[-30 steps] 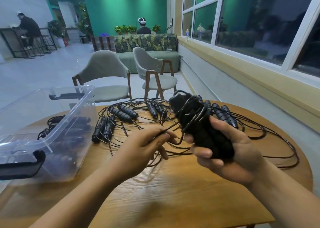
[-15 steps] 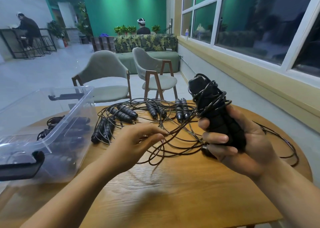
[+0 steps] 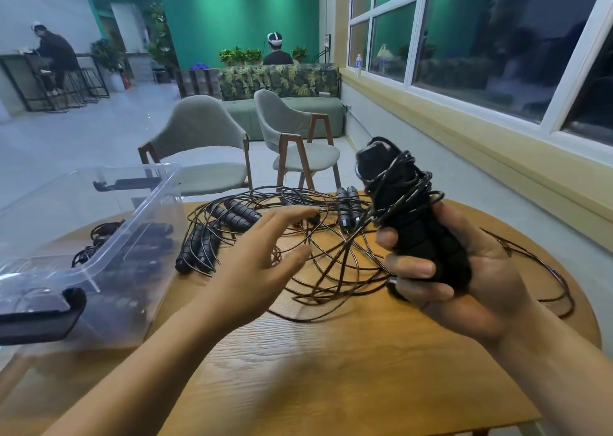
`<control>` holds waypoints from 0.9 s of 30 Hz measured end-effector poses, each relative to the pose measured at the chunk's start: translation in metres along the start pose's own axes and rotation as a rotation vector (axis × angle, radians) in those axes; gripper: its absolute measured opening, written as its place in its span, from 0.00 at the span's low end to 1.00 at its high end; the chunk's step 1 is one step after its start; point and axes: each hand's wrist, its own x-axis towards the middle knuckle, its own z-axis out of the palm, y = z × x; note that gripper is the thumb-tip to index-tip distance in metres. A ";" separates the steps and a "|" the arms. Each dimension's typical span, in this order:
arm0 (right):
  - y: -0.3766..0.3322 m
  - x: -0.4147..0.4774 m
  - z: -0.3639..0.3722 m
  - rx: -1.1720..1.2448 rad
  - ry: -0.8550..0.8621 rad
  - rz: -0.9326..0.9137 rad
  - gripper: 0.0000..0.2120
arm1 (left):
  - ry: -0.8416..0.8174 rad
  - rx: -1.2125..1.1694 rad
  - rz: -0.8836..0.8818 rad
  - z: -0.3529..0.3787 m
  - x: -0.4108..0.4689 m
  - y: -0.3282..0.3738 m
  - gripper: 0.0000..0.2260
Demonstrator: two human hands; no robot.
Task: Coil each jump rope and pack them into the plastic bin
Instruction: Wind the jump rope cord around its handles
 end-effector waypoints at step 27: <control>-0.005 0.004 0.012 -0.951 0.737 -0.205 0.18 | -0.102 0.001 0.008 -0.009 -0.005 0.024 0.10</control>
